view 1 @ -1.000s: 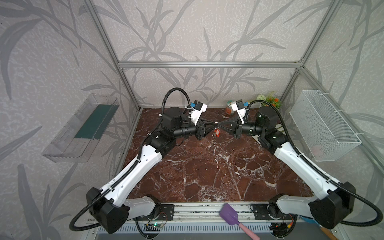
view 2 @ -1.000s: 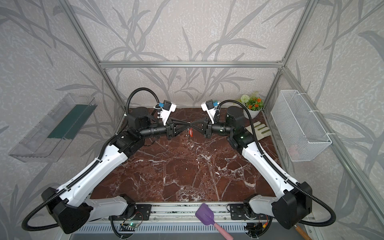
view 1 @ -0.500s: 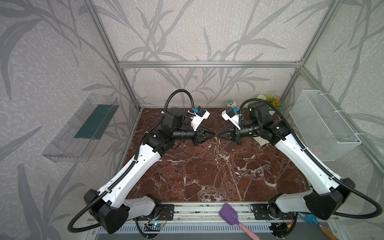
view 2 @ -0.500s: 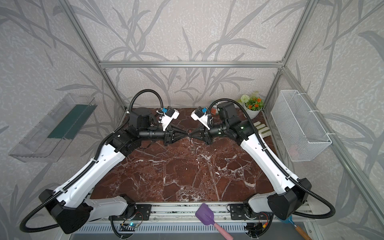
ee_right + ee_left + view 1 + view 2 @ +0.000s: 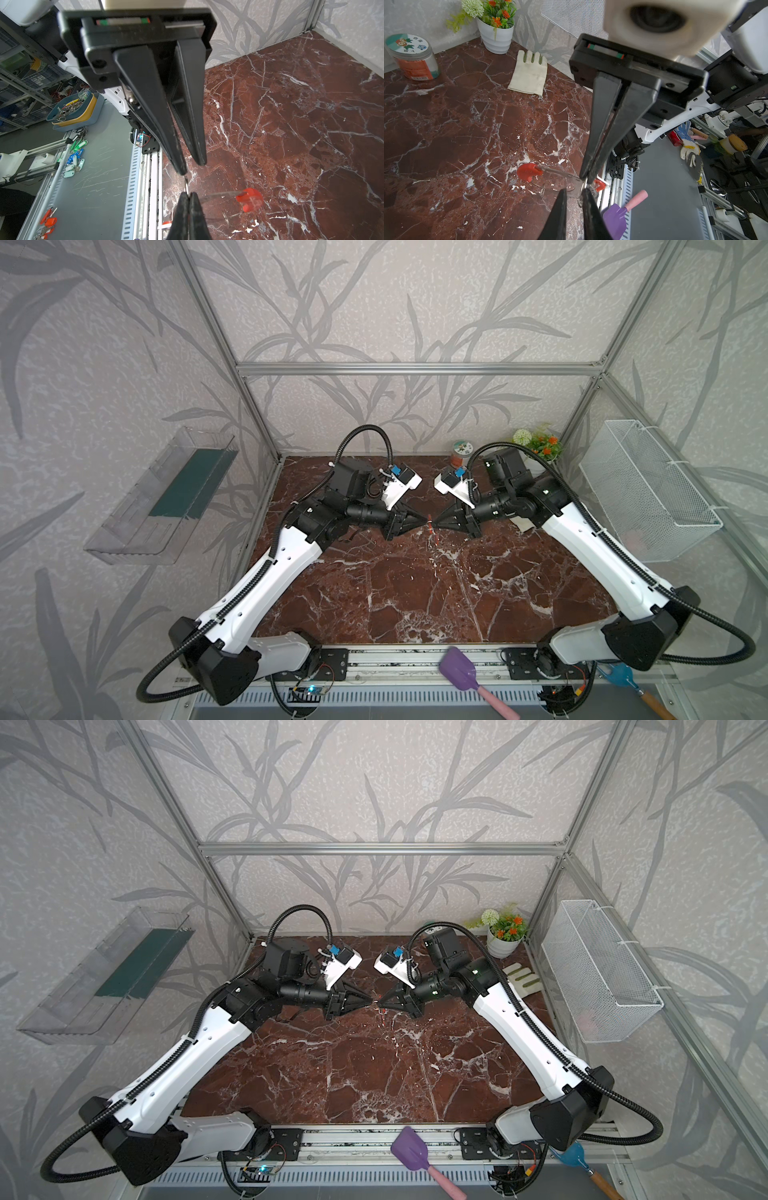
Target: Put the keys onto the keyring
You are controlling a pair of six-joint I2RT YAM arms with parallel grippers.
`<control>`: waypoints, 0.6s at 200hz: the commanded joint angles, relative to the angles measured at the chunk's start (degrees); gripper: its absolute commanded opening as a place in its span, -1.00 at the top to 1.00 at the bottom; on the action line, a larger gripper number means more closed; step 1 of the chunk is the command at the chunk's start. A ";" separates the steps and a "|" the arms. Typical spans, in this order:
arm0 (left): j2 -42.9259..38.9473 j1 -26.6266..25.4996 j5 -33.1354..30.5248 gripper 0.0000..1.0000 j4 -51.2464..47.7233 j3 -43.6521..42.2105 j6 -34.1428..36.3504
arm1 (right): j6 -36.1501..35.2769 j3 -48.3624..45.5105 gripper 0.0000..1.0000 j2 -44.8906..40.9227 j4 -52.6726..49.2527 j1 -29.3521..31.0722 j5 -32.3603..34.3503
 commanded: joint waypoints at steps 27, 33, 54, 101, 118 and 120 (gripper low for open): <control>0.71 -0.68 1.34 0.68 -1.17 2.05 1.94 | 0.03 1.82 1.00 -0.30 -0.68 0.36 -0.92; 0.79 -0.79 1.48 0.69 -0.91 2.07 1.74 | 0.13 1.78 1.00 -0.39 -0.60 0.36 -0.96; 1.27 -1.27 2.12 0.70 -0.19 2.14 1.03 | 0.60 1.34 1.00 -0.52 -0.22 0.44 -1.14; 2.39 -2.62 2.57 0.72 -1.56 2.81 1.46 | 0.90 0.90 1.00 -1.00 0.19 0.47 -1.05; 2.33 -2.85 2.15 0.77 -1.46 2.76 1.46 | 1.01 0.74 1.00 -1.09 0.19 0.48 -1.16; 2.28 -2.89 2.13 0.79 -1.39 2.76 1.42 | 1.02 0.73 1.00 -1.09 0.15 0.57 -1.21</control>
